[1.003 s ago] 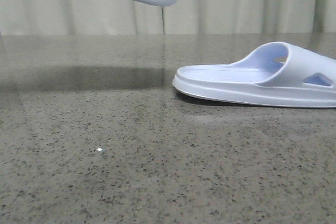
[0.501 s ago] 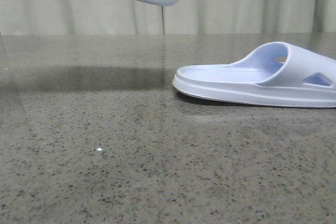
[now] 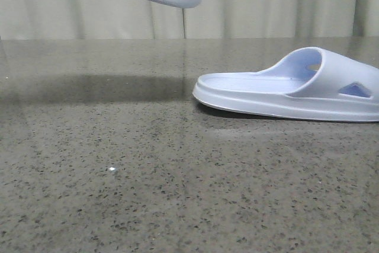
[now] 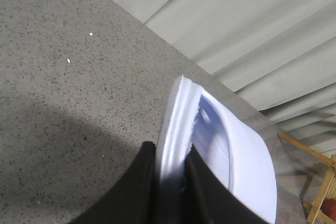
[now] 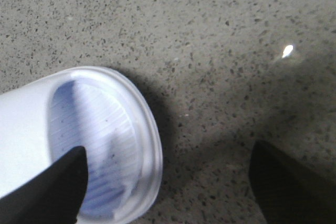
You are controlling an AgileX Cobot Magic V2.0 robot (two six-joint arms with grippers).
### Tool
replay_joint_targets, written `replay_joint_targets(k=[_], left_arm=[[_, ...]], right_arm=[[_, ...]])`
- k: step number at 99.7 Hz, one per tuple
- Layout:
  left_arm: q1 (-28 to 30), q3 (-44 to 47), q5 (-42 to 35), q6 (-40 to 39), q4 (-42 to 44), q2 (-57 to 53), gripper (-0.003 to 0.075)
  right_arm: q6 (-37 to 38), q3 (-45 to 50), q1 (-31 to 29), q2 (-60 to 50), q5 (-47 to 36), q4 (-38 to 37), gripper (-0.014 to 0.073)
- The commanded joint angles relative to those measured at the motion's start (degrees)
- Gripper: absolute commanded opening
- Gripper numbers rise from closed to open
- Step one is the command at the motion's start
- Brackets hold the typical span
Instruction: Insert blue slippers together front up
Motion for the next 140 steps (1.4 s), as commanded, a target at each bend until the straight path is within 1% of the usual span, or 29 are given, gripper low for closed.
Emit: replay_joint_targets(k=[1,34,41,48,60,72,85,100,115,125,140], left_arm=[[-0.3,-1.7,-1.8,-0.1,-2.6,-0.9,0.0016],[-0.3,-1.7,-1.8,-0.1,-2.6,-0.9,0.0016],[-0.3,-1.7,-1.8,-0.1,-2.6,-0.9,0.0016],[-0.3,-1.7,-1.8,-0.1,-2.6,-0.9,0.0016],[-0.3,-1.7,-1.8,-0.1,-2.6,-0.9,0.0016],[-0.3,-1.7,-1.8,-0.1,-2.6,-0.9,0.0016],[-0.3,-1.7,-1.8,-0.1,-2.6,-0.9,0.0016],[-0.3,-1.7,-1.9,-0.1,-2.7,-0.9,0.0016],[-0.3,-1.7,-2.0,-0.1,-2.7,-0.9,0.0016],[-0.3,-1.7,-2.0,-0.1,-2.8,-0.7,0.0016],[-0.3,-1.6,-2.0,-0.1,-4.0,1.3,0.0016]], right_arm=[[0.1,-1.9,0.0,0.3,-4.8,1.0,0.0548],[0.1,-1.9,0.0,5.1,-8.0,7.4,0.0548],[0.1,-1.9,0.0,6.2,-8.0,7.5,0.0528],[0.1,-1.9,0.1,7.1,-7.6,7.6,0.0461],[0.1,-1.9,0.2,8.0,-7.0,7.9,0.0285],[0.1,-1.9,0.2,8.3,-6.9,7.9,0.0139],[0.1,-1.9,0.2,8.3,-7.0,7.9,0.0029],[0.1,-1.9,0.2,8.2,-9.5,7.9,-0.0105],[0.1,-1.9,0.2,6.7,-13.8,8.1,-0.0107],[0.1,-1.9,0.2,5.0,-16.7,10.0,-0.0107],[0.1,-1.9,0.1,-0.2,-19.3,11.0,-0.0107]])
